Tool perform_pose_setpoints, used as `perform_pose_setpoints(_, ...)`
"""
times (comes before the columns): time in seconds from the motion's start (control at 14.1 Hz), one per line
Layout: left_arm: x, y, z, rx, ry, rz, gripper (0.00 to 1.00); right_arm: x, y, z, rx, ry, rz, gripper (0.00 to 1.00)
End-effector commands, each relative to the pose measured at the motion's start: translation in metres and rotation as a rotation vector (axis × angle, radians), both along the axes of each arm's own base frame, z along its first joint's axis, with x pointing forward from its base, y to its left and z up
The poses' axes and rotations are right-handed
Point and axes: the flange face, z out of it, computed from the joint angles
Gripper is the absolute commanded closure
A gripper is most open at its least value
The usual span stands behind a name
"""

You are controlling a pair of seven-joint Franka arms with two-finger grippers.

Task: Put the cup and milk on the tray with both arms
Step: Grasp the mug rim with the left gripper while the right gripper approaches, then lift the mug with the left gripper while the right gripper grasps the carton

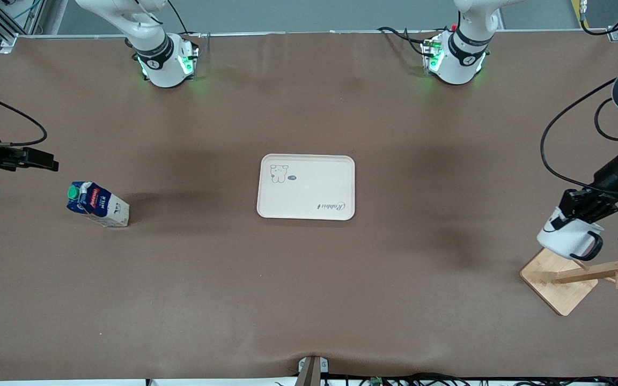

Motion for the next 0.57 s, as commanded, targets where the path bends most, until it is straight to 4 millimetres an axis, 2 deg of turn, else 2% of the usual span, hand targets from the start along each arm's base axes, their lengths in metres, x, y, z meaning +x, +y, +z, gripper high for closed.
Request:
perform_pose_setpoints(0.0,-0.005,-0.023,0.006,-0.004,0.039,-0.006,1.00,-0.002,-0.001,0.001,0.018,0.014,-0.016,0.00)
perform_pose_setpoints(0.14,-0.005,-0.047,0.001,-0.027,0.075,-0.009,1.00,-0.006,-0.007,-0.013,0.023,0.073,-0.027,0.00)
perform_pose_setpoints(0.28,-0.004,-0.077,-0.003,0.007,0.123,0.010,1.00,-0.001,-0.013,-0.036,0.025,0.128,-0.037,0.00)
perform_pose_setpoints(0.5,-0.005,-0.142,-0.013,0.027,0.206,0.066,1.00,0.003,-0.010,-0.041,0.025,0.135,-0.029,0.00)
